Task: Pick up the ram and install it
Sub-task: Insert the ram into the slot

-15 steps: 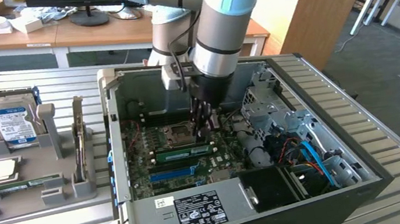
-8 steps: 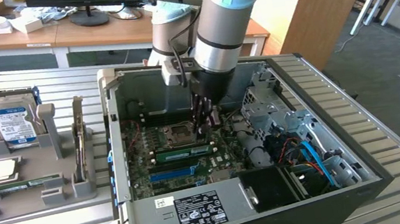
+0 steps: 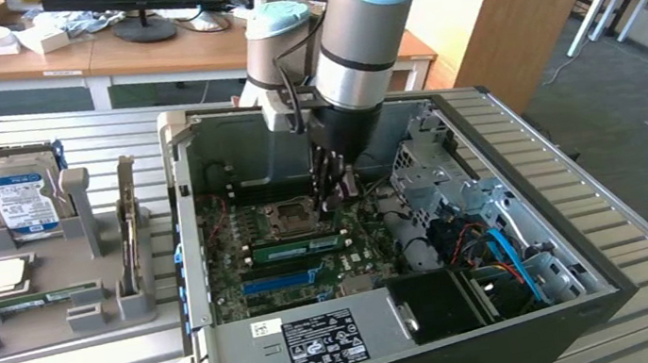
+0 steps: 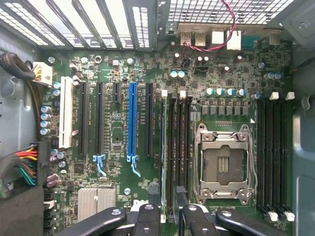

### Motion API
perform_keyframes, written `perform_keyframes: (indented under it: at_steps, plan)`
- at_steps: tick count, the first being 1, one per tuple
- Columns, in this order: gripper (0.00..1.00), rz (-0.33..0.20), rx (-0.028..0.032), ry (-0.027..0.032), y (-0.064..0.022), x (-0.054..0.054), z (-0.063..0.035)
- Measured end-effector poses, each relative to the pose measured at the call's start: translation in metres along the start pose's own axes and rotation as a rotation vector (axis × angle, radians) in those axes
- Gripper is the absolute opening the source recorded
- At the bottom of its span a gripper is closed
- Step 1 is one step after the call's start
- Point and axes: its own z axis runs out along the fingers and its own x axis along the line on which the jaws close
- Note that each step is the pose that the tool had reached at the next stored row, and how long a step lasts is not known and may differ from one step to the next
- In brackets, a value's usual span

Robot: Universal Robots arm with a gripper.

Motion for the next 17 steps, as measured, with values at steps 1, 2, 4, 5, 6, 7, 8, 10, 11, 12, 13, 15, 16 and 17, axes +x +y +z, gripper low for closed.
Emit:
perform_keyframes:
  at_steps: [1, 2, 4, 5, 6, 7, 8, 10, 11, 12, 13, 15, 16, 17]
  plan:
    - [0.25, 0.000, 0.0000, -0.0001, 0.0000, 0.0000, -0.0008]
    - [0.25, 0.000, 0.0000, -0.0001, 0.0001, 0.0000, -0.0016]
    - [0.25, 0.000, 0.0000, -0.0001, 0.0001, -0.0001, -0.0031]
    - [0.25, 0.000, 0.0000, -0.0001, 0.0002, -0.0001, -0.0040]
    - [0.25, 0.000, 0.0000, 0.0000, 0.0002, -0.0001, -0.0047]
    - [0.25, 0.000, 0.0000, 0.0000, 0.0002, -0.0001, -0.0055]
    - [0.25, 0.000, 0.0000, 0.0000, 0.0003, -0.0001, -0.0062]
    - [0.25, 0.000, 0.0000, -0.0001, 0.0003, -0.0002, -0.0075]
    - [0.25, 0.000, 0.0000, -0.0001, 0.0003, -0.0002, -0.0081]
    - [0.25, 0.000, 0.0000, -0.0001, 0.0004, -0.0002, -0.0086]
    - [0.25, 0.000, 0.0000, -0.0001, 0.0004, -0.0002, -0.0092]
    - [0.25, 0.000, 0.0001, -0.0004, 0.0004, -0.0002, -0.0099]
    - [0.25, 0.000, 0.0001, -0.0004, 0.0004, -0.0002, -0.0099]
    - [0.25, 0.000, 0.0001, -0.0004, 0.0004, -0.0002, -0.0099]
